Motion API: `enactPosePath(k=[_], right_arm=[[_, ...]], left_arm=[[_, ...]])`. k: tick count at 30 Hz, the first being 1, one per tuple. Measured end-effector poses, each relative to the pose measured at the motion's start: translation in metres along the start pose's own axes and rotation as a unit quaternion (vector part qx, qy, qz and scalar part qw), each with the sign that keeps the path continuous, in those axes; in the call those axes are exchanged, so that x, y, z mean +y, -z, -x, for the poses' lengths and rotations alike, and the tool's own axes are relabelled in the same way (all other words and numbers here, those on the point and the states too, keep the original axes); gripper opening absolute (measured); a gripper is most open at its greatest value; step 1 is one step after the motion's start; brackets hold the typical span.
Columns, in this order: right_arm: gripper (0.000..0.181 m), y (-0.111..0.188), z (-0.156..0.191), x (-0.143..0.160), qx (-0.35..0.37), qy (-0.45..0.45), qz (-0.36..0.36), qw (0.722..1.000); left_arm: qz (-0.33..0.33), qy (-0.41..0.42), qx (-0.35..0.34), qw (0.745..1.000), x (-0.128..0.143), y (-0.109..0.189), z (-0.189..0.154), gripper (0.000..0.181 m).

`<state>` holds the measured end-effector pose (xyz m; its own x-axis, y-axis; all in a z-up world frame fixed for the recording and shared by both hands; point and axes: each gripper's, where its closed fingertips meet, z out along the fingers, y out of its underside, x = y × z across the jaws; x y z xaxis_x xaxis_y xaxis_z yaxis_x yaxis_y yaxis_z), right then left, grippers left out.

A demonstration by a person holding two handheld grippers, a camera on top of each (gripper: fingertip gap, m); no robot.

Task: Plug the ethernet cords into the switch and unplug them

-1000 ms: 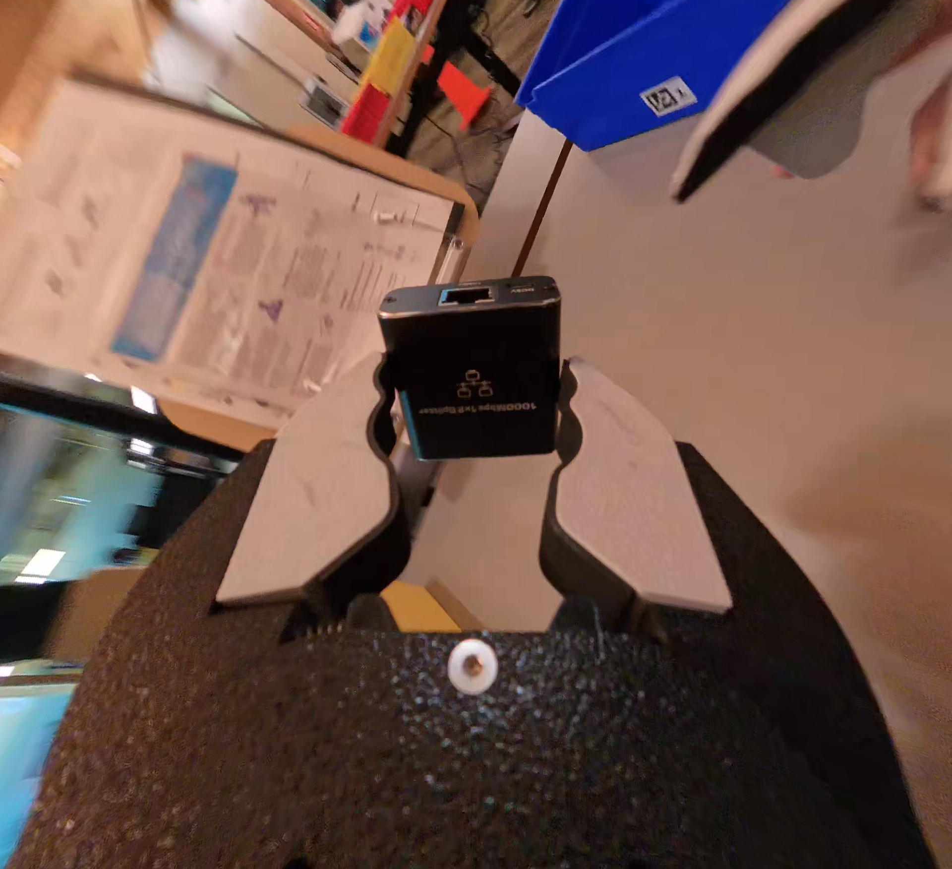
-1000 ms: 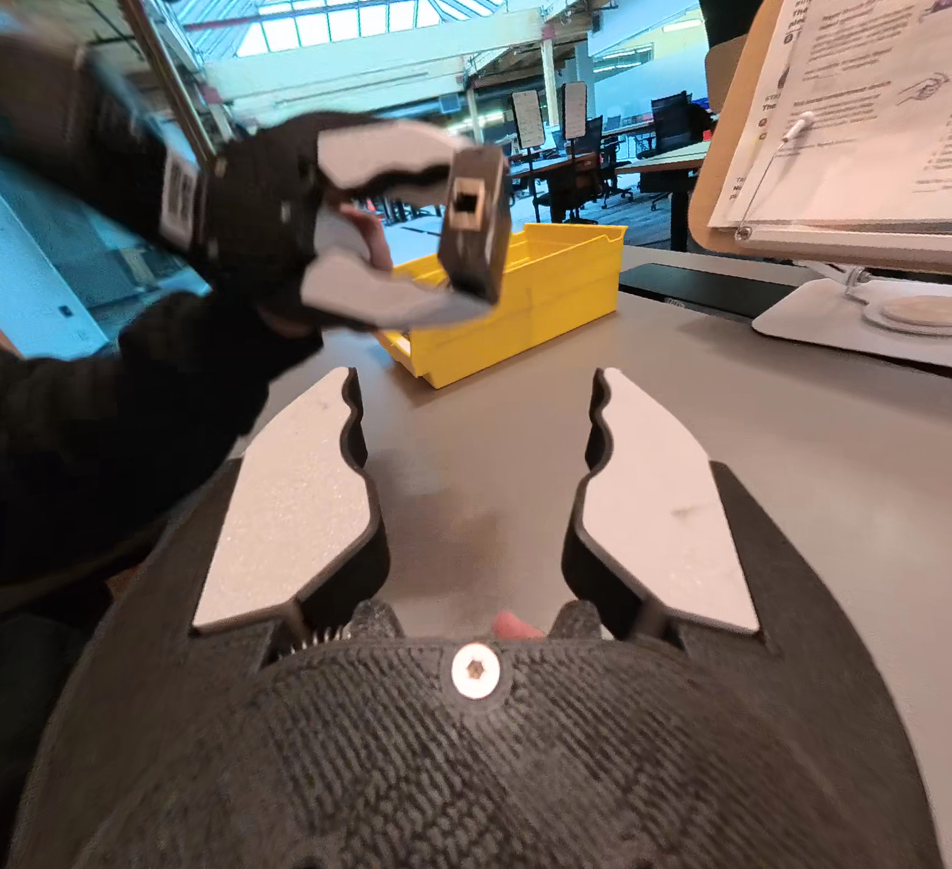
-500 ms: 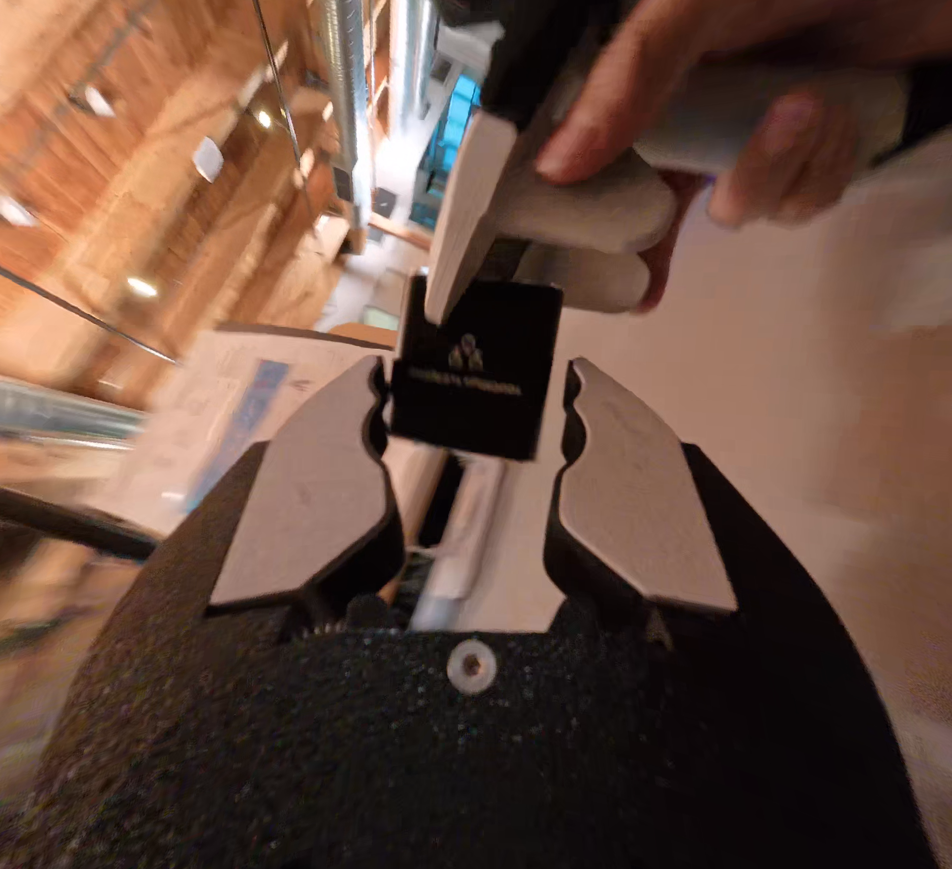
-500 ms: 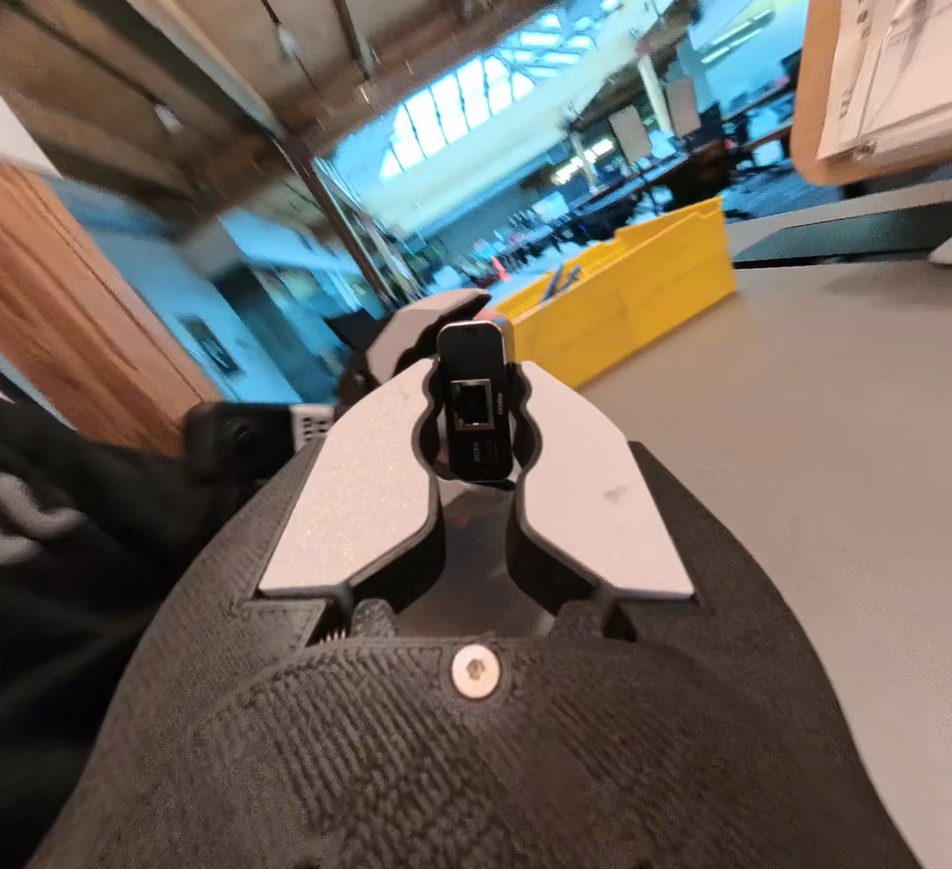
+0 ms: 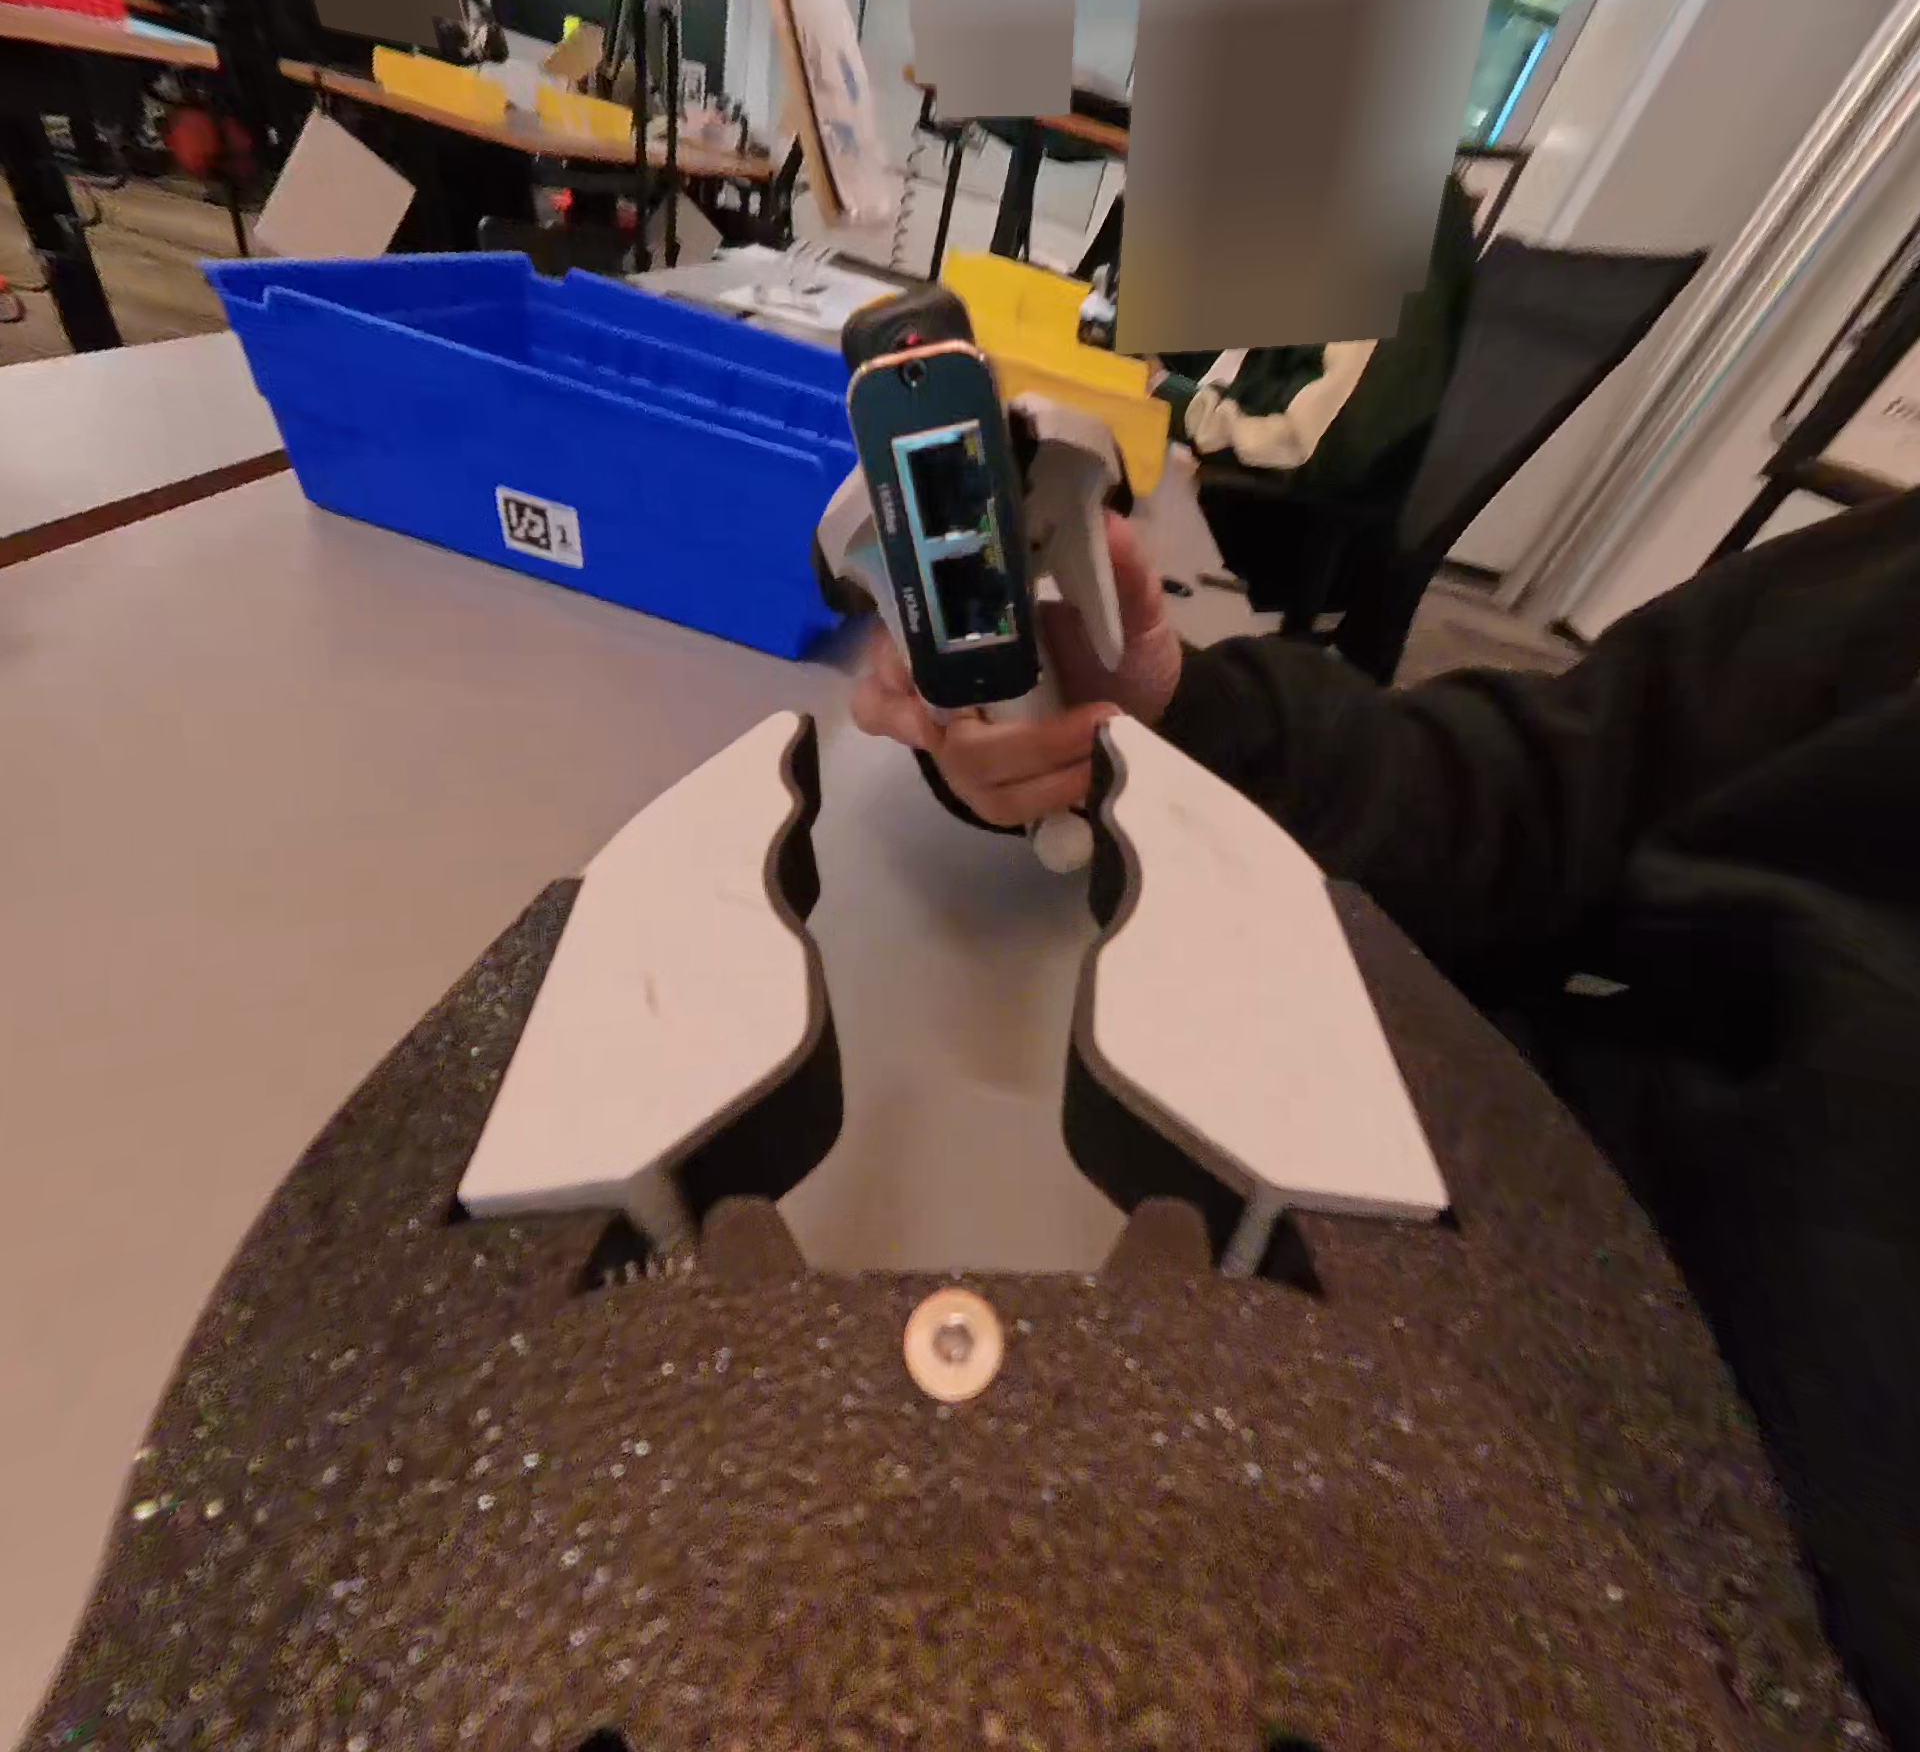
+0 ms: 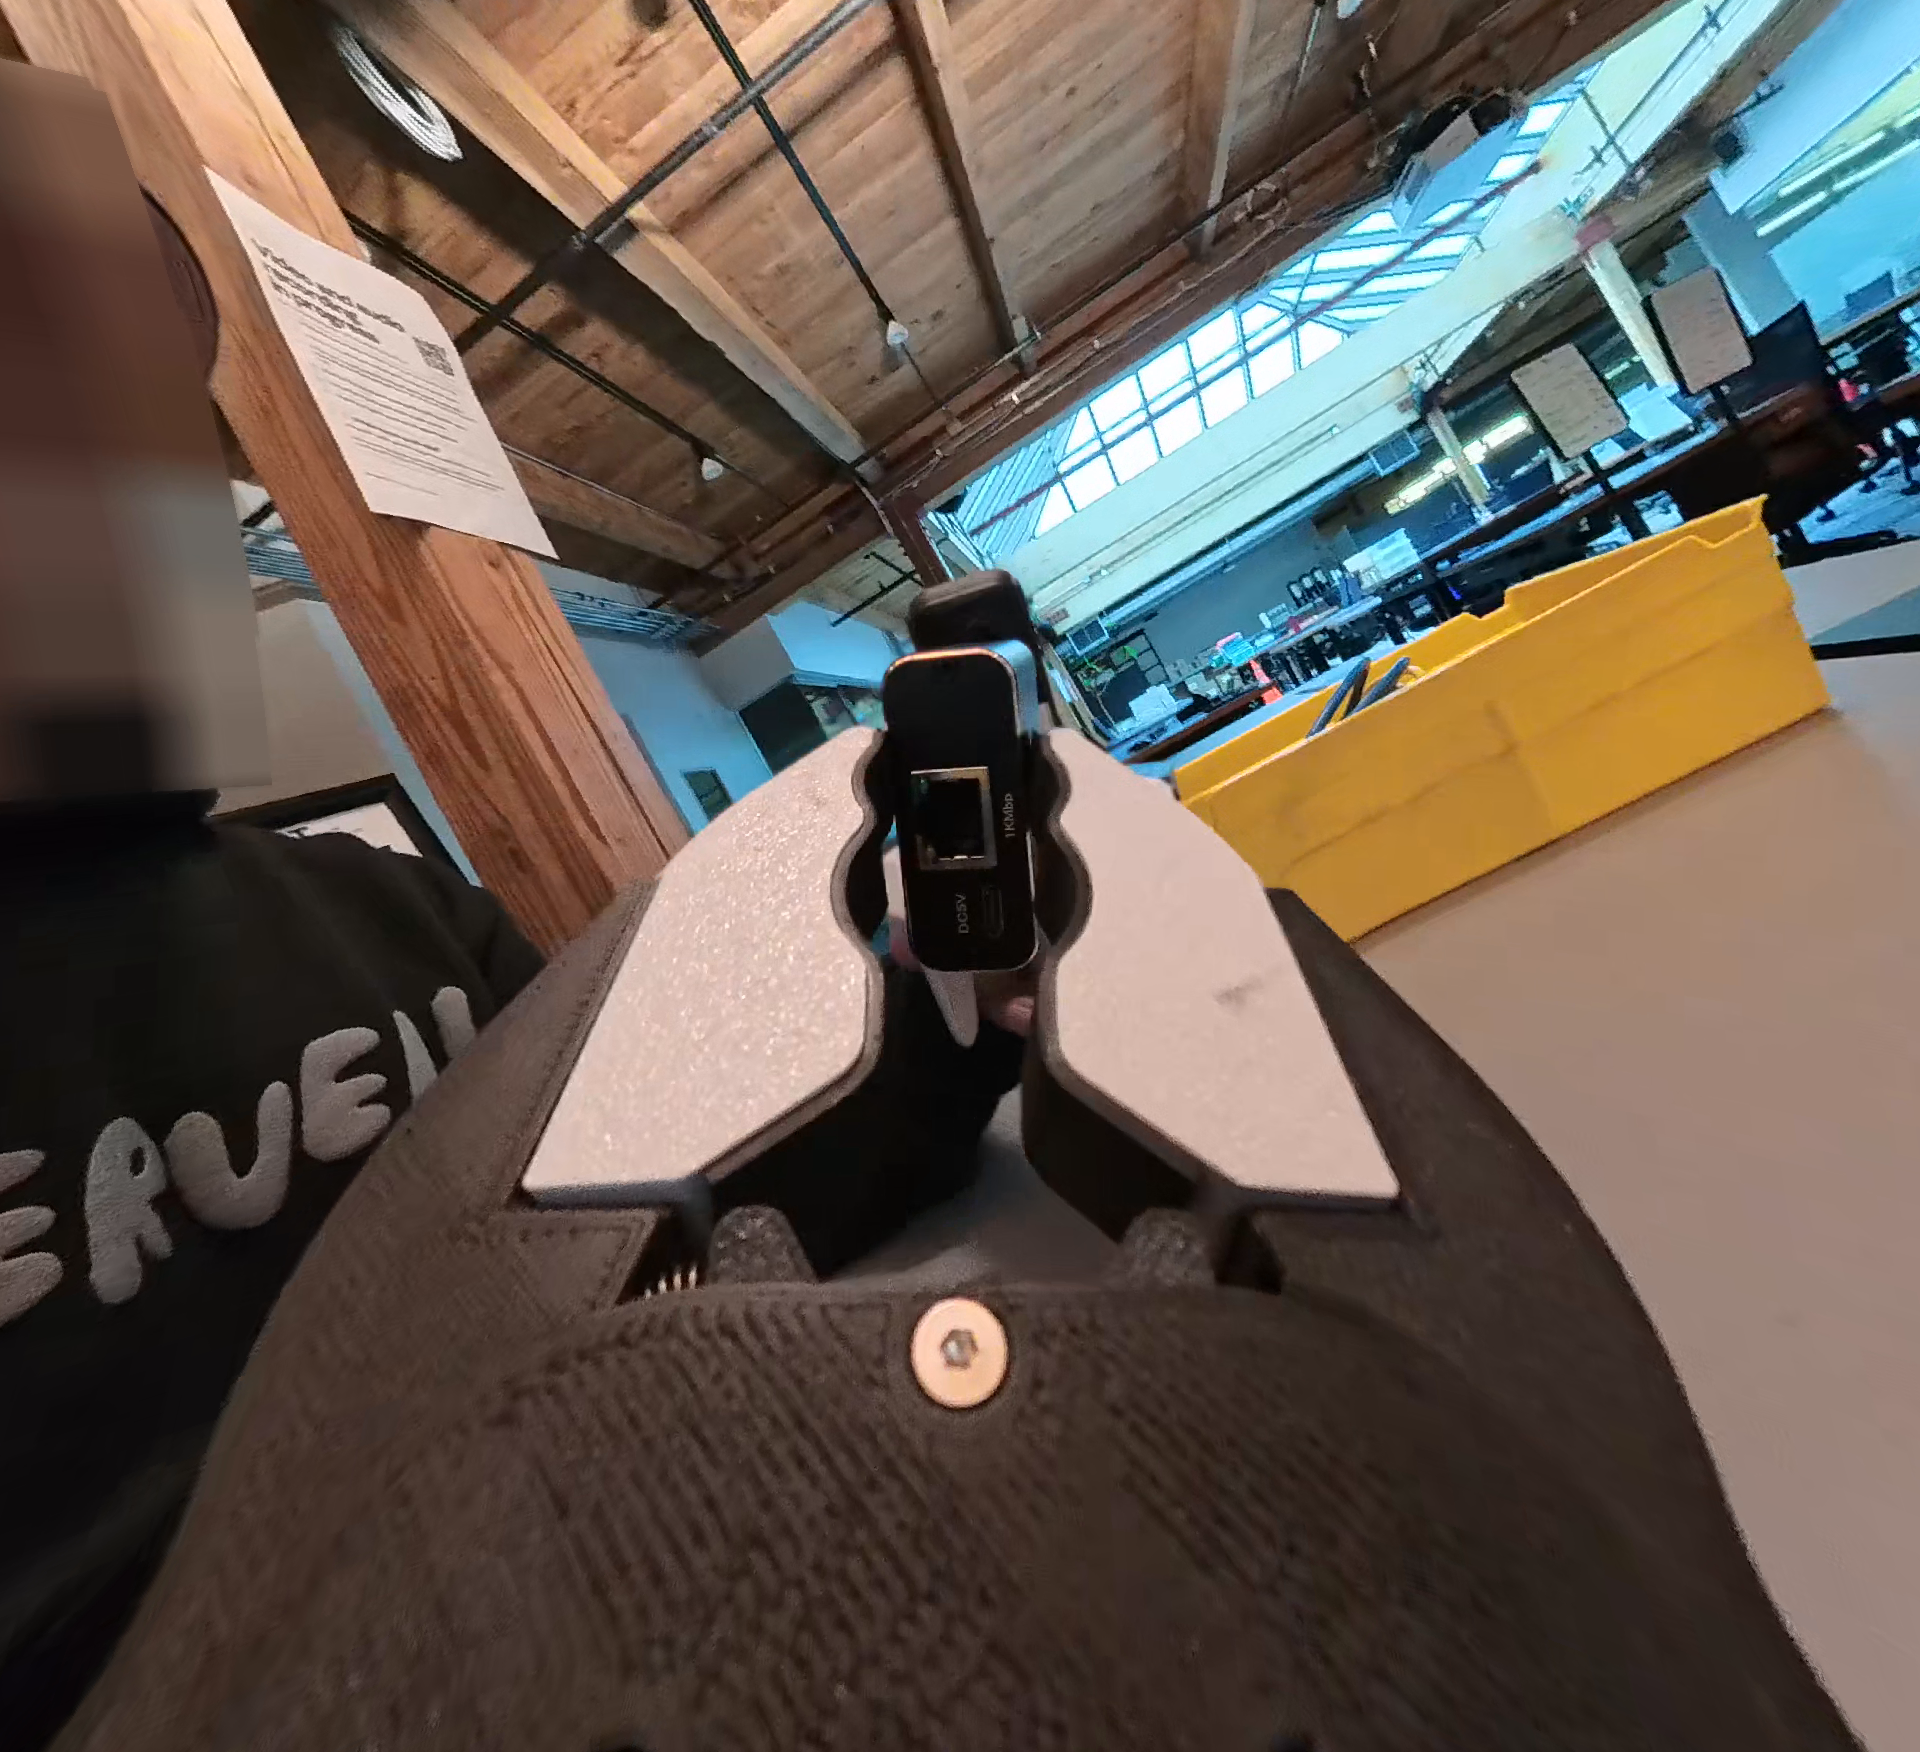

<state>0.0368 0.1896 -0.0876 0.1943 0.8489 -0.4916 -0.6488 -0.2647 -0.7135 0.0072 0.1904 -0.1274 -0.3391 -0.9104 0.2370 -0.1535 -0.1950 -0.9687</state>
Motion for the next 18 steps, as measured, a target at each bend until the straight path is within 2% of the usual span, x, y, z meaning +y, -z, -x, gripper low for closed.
enactPosePath(k=[2,4,6,8,9,10,12,14,16,18], right_arm=[[0.024,-0.002,-0.002,0.008,0.0,0.002,0.021,1.0],[0.024,-0.005,-0.006,0.016,0.017,0.018,0.04,0.999],[0.024,-0.006,-0.007,0.02,0.033,0.049,0.059,0.996],[0.023,-0.005,-0.012,0.025,0.066,0.12,0.087,0.987],[0.024,-0.003,-0.015,0.027,0.088,0.175,0.1,0.975],[0.033,-0.002,-0.017,0.029,0.11,0.242,0.113,0.958],[0.068,-0.001,-0.019,0.029,0.151,0.386,0.13,0.901],[0.086,-0.001,-0.024,0.039,0.158,0.482,0.181,0.843],[0.102,-0.006,-0.033,0.047,0.153,0.497,0.221,0.825],[0.102,-0.011,-0.041,0.054,0.137,0.493,0.244,0.824]], left_arm=[[-0.045,0.007,-0.005,0.999,-0.008,-0.003,0.003,0.039],[-0.083,0.047,0.028,0.995,-0.013,-0.003,0.0,0.027],[-0.089,0.069,0.044,0.993,-0.01,-0.001,0.003,0.023],[-0.074,0.074,0.051,0.993,-0.001,0.001,0.004,0.023],[-0.064,0.086,0.051,0.993,0.004,0.002,0.005,0.023],[-0.064,0.103,0.051,0.991,0.005,0.003,0.006,0.023],[-0.051,0.145,0.065,0.986,0.007,0.006,0.007,0.023],[-0.036,0.216,0.069,0.973,0.013,0.006,0.012,0.023],[-0.04,0.265,0.097,0.959,0.012,0.007,0.01,0.023],[-0.052,0.291,0.115,0.948,0.006,0.01,0.007,0.023]])
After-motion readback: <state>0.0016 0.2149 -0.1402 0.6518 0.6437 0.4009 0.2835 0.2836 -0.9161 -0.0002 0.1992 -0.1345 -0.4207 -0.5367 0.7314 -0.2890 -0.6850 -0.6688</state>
